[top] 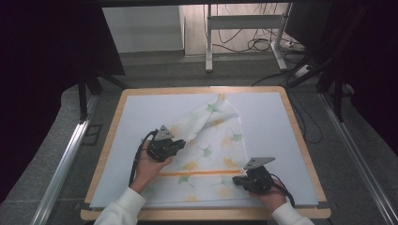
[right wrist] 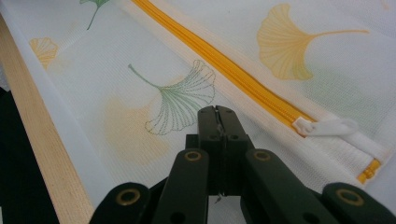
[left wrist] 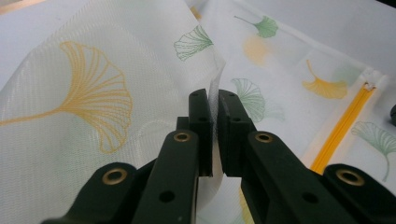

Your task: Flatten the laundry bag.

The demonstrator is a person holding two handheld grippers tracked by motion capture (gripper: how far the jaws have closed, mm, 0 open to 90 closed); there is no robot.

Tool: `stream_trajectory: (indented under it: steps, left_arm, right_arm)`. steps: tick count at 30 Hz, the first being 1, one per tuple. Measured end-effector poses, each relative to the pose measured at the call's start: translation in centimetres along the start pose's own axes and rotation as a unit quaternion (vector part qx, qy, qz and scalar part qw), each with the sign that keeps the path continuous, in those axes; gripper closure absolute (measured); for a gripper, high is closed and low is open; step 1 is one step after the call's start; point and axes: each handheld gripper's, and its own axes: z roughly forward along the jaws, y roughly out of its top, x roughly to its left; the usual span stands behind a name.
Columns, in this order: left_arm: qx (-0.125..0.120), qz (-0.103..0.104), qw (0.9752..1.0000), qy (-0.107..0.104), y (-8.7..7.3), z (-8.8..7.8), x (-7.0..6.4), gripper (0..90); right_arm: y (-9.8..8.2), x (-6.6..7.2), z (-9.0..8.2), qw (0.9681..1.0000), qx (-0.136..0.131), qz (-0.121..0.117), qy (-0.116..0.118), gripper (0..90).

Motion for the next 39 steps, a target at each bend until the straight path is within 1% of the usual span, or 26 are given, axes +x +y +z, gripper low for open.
stream_trajectory:
  steps: [10,15,20,31,39]
  left_arm:
    - [-0.004,-0.013,0.9999,0.009,-0.1,-0.3,1.1,86.2]
    - [-0.005,-0.015,0.9998,0.012,0.0,-0.5,1.5,86.1]
    - [0.0,-0.014,0.9998,0.017,0.0,-0.6,1.9,86.1]
    - [0.006,-0.019,0.9992,0.034,1.3,-0.9,3.7,86.2]
    - [0.008,-0.026,0.9989,0.037,1.8,-0.8,4.5,86.2]
  right_arm:
    - [0.0,0.0,0.0,1.0,0.0,0.0,0.001,89.3]
    - [0.0,0.0,0.0,1.0,-0.001,0.0,0.001,89.3]
    - [0.0,0.0,0.0,1.0,0.0,-0.001,0.001,89.3]
    - [0.0,0.0,0.0,1.0,0.0,-0.002,0.001,89.3]
    - [0.0,0.0,0.0,1.0,-0.001,-0.003,0.001,89.3]
